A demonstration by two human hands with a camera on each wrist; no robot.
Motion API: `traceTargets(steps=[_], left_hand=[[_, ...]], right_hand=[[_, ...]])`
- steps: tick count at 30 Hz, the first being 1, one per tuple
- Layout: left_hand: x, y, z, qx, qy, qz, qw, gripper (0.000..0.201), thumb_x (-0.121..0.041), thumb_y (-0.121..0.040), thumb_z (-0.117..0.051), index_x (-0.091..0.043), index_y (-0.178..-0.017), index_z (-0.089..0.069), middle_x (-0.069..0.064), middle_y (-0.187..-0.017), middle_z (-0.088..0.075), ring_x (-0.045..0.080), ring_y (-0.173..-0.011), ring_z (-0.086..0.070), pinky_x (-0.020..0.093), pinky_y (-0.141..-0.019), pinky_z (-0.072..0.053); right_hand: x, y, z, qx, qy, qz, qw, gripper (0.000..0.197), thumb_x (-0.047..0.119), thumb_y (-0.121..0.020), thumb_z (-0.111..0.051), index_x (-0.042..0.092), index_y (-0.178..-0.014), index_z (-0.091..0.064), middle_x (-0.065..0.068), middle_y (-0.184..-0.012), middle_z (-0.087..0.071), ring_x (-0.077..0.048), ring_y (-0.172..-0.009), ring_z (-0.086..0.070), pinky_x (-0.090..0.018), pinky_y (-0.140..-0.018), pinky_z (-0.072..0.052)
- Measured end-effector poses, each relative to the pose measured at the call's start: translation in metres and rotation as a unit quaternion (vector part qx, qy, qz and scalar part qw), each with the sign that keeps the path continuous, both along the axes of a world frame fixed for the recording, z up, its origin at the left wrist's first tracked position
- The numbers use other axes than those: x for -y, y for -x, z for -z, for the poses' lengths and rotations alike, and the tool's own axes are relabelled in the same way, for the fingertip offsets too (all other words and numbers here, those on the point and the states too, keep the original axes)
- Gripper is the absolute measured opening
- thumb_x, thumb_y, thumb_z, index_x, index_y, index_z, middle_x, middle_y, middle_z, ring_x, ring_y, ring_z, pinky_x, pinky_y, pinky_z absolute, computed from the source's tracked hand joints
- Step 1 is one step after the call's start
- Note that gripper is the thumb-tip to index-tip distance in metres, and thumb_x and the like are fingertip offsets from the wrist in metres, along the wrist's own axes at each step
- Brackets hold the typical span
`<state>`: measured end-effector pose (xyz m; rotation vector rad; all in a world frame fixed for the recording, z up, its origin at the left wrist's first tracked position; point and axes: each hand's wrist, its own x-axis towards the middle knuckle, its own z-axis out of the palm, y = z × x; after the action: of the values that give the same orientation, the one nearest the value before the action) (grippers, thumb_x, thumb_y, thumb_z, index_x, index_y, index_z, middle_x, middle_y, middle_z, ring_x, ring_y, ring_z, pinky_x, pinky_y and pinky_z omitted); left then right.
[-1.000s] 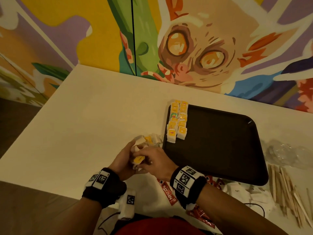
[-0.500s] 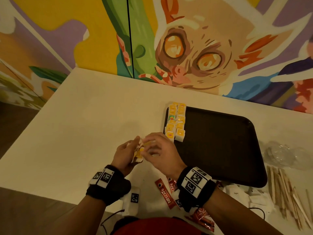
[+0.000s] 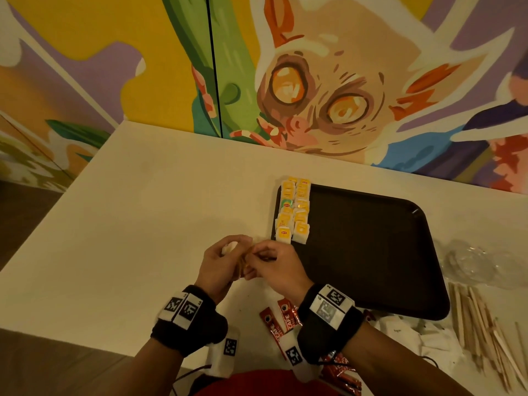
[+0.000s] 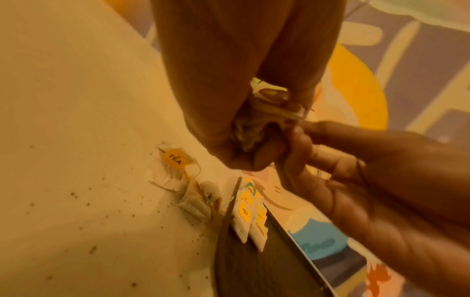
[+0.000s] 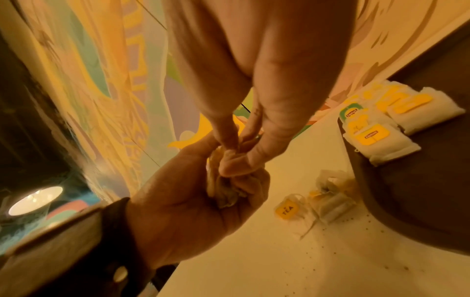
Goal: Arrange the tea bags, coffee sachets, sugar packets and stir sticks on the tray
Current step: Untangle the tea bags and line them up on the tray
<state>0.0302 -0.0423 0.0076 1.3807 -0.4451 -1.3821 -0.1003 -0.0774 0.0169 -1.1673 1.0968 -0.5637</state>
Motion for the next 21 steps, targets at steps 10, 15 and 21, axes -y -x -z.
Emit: traceTargets(steps=[10,15,21], left_hand=[[0.002,0.002,-0.001,0.085,0.01,-0.07,0.994,0.037,-0.034,-0.092,-0.061,0.002,-0.091,-0.064,0.013,-0.063,-0.058,0.023,-0.048,-0.051,0.024,-0.04,-0.038],[0.004,-0.004,0.002,0.056,-0.007,-0.094,0.994,0.036,-0.032,-0.09,-0.065,0.003,-0.091,-0.065,0.016,-0.068,-0.059,0.022,-0.05,-0.052,0.023,-0.041,-0.038],[0.006,-0.017,-0.001,-0.024,-0.036,-0.134,0.99,0.026,-0.026,-0.089,-0.067,0.0,-0.087,-0.064,0.007,-0.071,-0.061,0.015,-0.055,-0.054,0.022,-0.041,-0.04]], right_hand=[[0.001,-0.005,-0.01,0.044,-0.041,0.046,0.997,0.009,0.01,-0.095,-0.061,0.003,-0.1,-0.059,-0.015,-0.086,-0.071,-0.029,-0.073,-0.073,-0.037,-0.07,-0.061],[0.004,-0.004,-0.012,0.048,-0.011,0.056,0.997,0.005,0.011,-0.095,-0.06,0.009,-0.093,-0.056,-0.01,-0.085,-0.068,-0.022,-0.071,-0.071,-0.04,-0.071,-0.06],[0.012,0.009,-0.016,0.073,0.004,0.082,0.994,0.007,0.009,-0.093,-0.063,0.007,-0.093,-0.057,-0.008,-0.08,-0.071,-0.029,-0.072,-0.071,-0.043,-0.074,-0.06]])
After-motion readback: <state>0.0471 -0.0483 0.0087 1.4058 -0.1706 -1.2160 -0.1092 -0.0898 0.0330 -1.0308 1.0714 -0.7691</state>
